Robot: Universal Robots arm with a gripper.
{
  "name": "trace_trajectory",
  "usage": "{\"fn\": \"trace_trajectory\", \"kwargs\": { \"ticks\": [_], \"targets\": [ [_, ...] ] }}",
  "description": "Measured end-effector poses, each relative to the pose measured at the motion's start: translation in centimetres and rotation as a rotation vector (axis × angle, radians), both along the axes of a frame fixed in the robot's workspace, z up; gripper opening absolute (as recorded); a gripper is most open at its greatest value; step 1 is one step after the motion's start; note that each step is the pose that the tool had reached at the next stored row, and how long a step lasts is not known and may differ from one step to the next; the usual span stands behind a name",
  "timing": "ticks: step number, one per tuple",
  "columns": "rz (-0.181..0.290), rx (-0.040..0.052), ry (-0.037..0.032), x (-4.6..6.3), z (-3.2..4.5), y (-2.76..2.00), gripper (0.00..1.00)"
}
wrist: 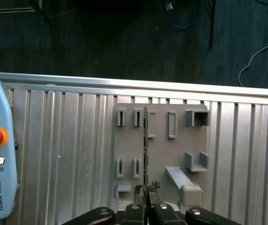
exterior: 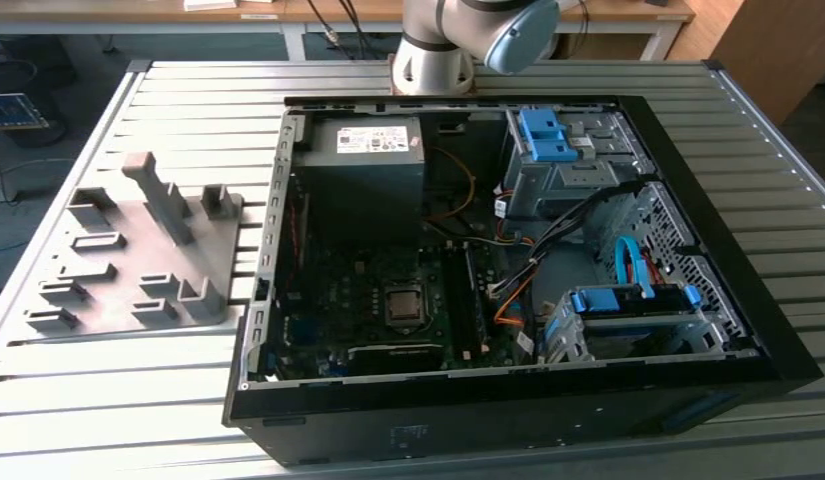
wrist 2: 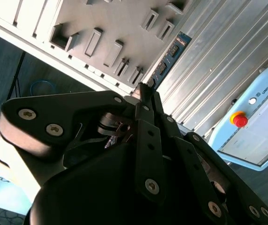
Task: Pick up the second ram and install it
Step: 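Pick up the second ram and move it above second insertion slot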
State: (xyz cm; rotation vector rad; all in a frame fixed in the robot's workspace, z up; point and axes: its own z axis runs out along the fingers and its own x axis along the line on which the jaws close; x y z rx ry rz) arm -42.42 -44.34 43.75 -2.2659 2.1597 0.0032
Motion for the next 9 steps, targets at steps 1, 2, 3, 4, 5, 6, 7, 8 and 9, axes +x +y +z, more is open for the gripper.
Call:
{"fn": "trace_trajectory", "kwargs": {
  "ticks": [1,2,3,4,5,6,7,8,9],
  "targets": [
    [0.0,0.0,0.0,0.0,0.0,0.0,0.14],
    [0.0,0.0,0.0001,0.0,0.01,0.0,0.14],
    [0.0,0.0,0.0001,0.0,0.01,0.0,0.14],
    [0.0,-0.0002,0.0004,0.1,0.03,0.0,0.14],
    [0.0,-0.0001,0.0004,0.3,0.03,-0.01,0.14],
    [0.0,0.0,0.0003,0.5,0.01,0.0,0.14],
    [0.0,0.0,0.0005,0.9,0.01,0.0,0.14],
    [0.0,-0.0001,0.0011,1.3,0.01,0.0,0.14],
    [0.0,0.0,0.0013,1.8,0.0,0.0,0.14]
  ]
}}
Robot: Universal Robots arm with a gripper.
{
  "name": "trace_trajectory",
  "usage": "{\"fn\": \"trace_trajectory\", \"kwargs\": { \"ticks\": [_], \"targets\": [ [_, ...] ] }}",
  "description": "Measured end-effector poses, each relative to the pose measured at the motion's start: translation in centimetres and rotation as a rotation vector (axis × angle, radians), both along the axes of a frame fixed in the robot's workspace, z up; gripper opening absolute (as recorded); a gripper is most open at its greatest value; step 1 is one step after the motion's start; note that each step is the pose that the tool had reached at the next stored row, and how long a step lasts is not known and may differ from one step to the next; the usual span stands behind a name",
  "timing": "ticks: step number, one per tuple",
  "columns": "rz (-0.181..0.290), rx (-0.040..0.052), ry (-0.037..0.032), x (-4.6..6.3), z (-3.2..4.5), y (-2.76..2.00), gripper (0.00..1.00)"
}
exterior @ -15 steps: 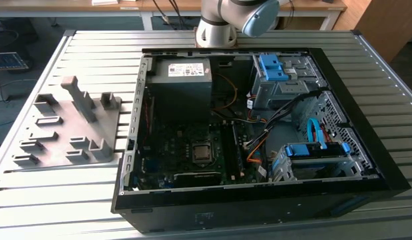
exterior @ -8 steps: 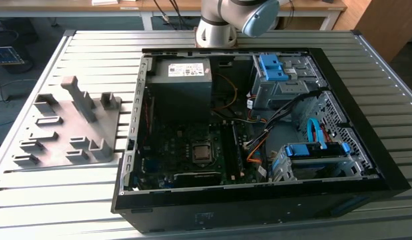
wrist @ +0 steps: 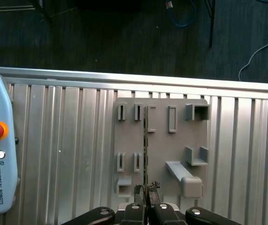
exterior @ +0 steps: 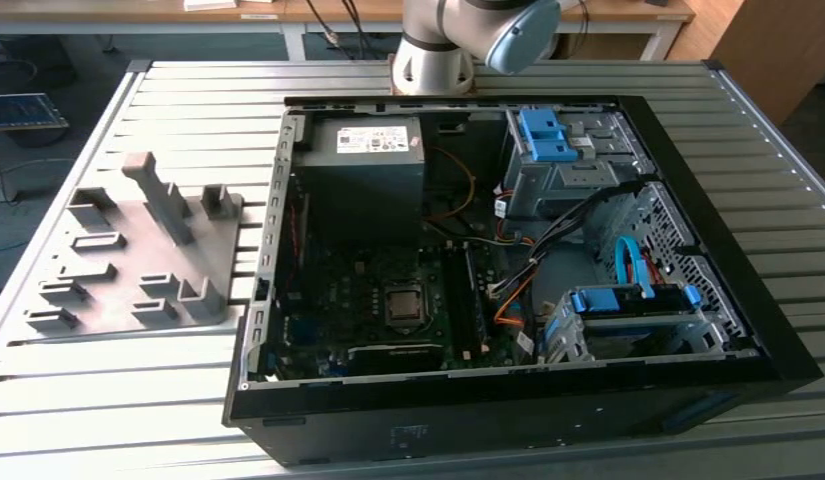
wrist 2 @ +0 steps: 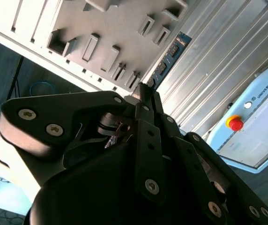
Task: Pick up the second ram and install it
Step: 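Pick up the second ram and move it above second insertion slot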
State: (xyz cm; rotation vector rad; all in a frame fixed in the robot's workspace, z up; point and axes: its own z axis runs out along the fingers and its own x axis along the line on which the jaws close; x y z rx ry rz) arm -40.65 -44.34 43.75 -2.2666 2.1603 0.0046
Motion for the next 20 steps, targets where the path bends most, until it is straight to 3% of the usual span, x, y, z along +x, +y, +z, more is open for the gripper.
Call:
{"fn": "trace_trajectory", "kwargs": {
  "ticks": [20],
  "targets": [
    [0.0,0.0,0.0072,9.1,-0.16,0.0,0.14]
  ]
}}
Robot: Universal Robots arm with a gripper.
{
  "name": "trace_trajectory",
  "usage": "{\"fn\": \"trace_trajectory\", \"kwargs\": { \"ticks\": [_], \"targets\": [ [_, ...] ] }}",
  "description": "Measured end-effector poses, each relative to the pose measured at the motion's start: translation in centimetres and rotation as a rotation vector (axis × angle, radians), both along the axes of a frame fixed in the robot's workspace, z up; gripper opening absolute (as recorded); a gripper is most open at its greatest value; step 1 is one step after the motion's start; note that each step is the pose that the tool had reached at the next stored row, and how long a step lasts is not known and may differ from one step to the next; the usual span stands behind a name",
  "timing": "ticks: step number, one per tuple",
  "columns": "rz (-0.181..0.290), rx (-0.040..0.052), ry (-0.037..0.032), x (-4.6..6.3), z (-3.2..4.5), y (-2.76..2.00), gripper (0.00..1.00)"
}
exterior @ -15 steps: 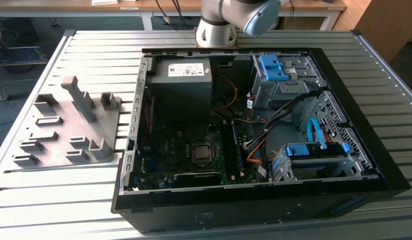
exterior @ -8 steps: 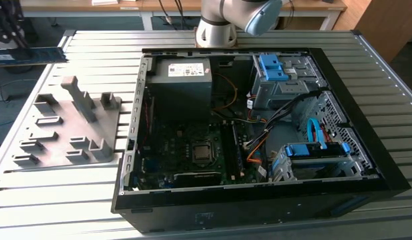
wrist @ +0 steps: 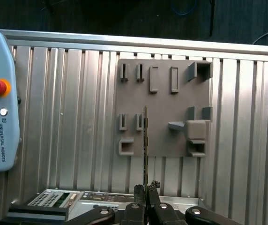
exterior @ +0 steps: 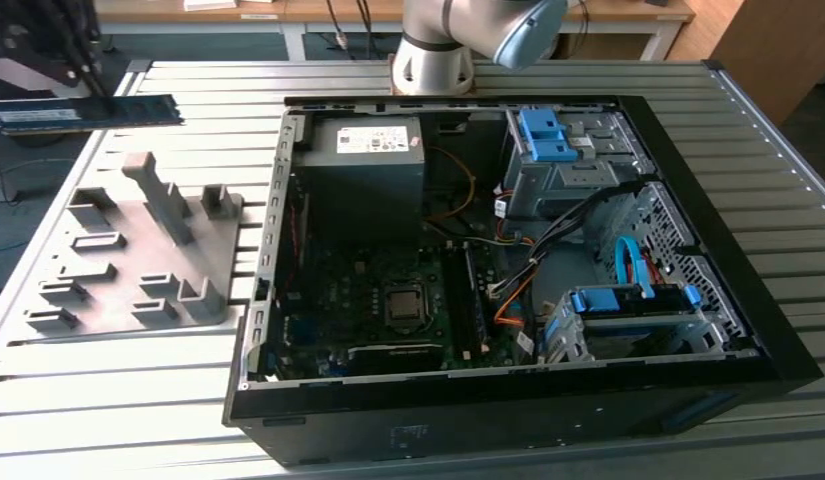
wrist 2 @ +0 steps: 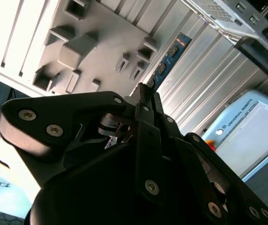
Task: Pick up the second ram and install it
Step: 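Pick up the second ram and move it above second insertion slot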
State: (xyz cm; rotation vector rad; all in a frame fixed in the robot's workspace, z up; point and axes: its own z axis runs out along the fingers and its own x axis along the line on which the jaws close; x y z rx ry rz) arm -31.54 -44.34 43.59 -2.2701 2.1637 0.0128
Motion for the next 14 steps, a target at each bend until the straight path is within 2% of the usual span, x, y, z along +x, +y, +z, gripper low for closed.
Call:
{"fn": "trace_trajectory", "kwargs": {
  "ticks": [14],
  "targets": [
    [0.0,0.0,0.0049,6.3,-0.25,0.0,0.14]
  ]
}}
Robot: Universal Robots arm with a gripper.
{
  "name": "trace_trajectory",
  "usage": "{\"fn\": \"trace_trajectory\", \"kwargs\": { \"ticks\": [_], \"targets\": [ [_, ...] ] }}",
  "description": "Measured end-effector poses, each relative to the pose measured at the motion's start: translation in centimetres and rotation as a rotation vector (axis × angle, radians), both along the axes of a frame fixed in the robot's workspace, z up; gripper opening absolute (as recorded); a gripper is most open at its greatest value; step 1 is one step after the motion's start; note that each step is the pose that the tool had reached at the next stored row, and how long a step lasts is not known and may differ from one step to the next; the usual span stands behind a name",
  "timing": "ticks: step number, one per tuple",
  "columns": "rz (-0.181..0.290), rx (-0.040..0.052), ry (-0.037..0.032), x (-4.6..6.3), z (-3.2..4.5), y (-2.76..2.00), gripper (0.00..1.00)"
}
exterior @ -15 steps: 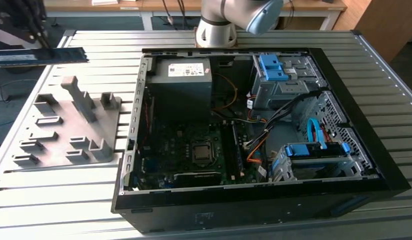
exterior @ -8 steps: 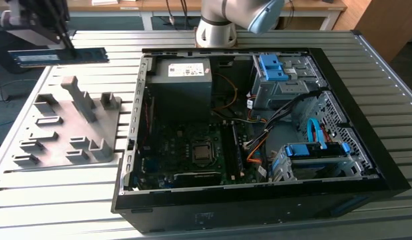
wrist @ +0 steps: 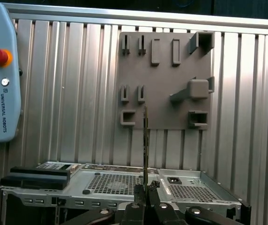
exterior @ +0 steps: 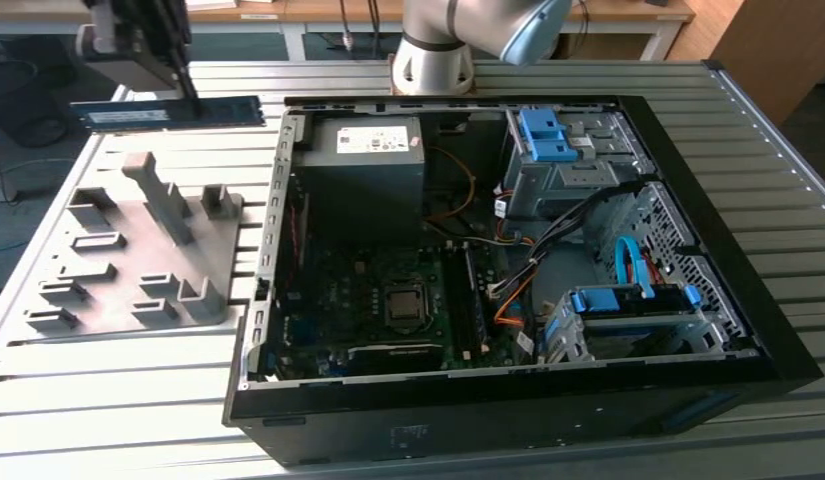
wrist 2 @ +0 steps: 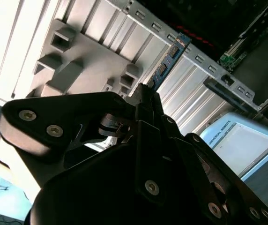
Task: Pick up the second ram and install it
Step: 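Pick up the second ram and move it above second insertion slot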
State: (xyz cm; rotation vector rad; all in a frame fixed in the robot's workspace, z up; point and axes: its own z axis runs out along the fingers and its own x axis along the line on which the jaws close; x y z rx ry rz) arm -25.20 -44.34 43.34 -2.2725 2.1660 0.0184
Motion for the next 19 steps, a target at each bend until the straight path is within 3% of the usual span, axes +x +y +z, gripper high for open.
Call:
{"fn": "trace_trajectory", "kwargs": {
  "ticks": [19],
  "targets": [
    [0.0,-0.0001,0.0065,8.6,-0.38,0.0,0.14]
  ]
}}
